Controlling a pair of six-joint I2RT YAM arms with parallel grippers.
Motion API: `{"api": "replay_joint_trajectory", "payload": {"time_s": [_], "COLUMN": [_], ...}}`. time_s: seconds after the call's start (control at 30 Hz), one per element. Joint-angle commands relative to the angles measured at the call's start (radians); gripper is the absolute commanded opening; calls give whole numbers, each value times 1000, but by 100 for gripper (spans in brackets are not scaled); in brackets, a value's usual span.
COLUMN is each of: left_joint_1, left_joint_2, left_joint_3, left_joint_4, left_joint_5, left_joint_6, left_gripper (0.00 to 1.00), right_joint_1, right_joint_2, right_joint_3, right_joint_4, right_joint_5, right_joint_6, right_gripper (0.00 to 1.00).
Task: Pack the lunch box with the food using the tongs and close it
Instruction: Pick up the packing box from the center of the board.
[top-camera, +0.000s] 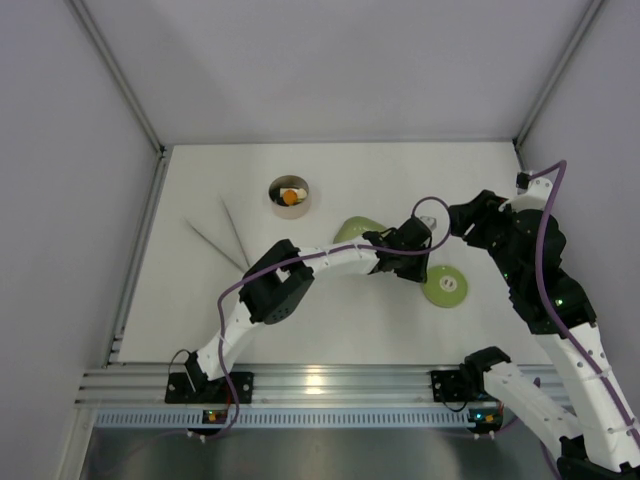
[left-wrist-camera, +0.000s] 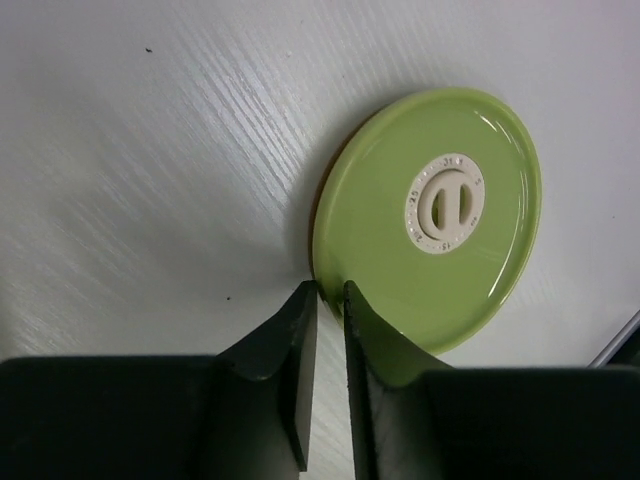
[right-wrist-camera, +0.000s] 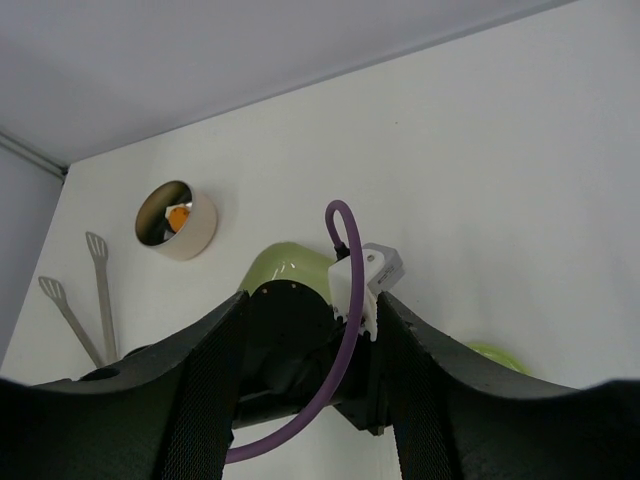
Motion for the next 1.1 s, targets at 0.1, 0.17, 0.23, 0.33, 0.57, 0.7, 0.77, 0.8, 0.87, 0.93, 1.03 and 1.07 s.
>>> {"api": "replay_joint_trajectory", "payload": {"time_s": [0.1,0.17,0.23,0.33,0.57,0.7,0.77,0.8,0.87,0.93,1.03,1.07], "left_joint_1": [-4,-4,-4,-6,-6,-6,-6,-4,-6,-4,-3,2], "left_joint_2": [-20,-30,-39,-62,-96,-126,-143,-149,-168,-186,-212,-218], "left_joint_3": [-9,-7,-7,-7,-4,-13,-13,-13,-15,-18,-25,-29], "left_joint_4": [15,10,9,3,-19,-31,-37,-37,-43,-48,-57,-68], "left_joint_5": [-29,-29,-29,-29,-15,-21,-23,-21,-21,-21,-35,-39], "left_joint_6": [20,24,29,37,43,54,57,58,60,64,70,72], "left_gripper": [13,9,6,1,0,0,0,0,0,0,0,0], "right_joint_1": [17,17,18,17,17,17,17,17,18,17,17,17], "right_joint_2": [-13,-11,-11,-7,-2,2,5,7,5,5,7,8], "right_joint_3": [11,11,11,14,18,19,22,24,27,30,34,36], "right_joint_4": [-17,-15,-13,-10,-3,2,2,3,3,3,3,5], "right_joint_5": [10,10,8,8,5,4,4,5,5,7,5,5], "right_joint_6": [-17,-17,-15,-17,-13,-13,-13,-15,-13,-15,-15,-17], "right_gripper": [54,54,54,54,54,54,54,54,54,54,54,54]}}
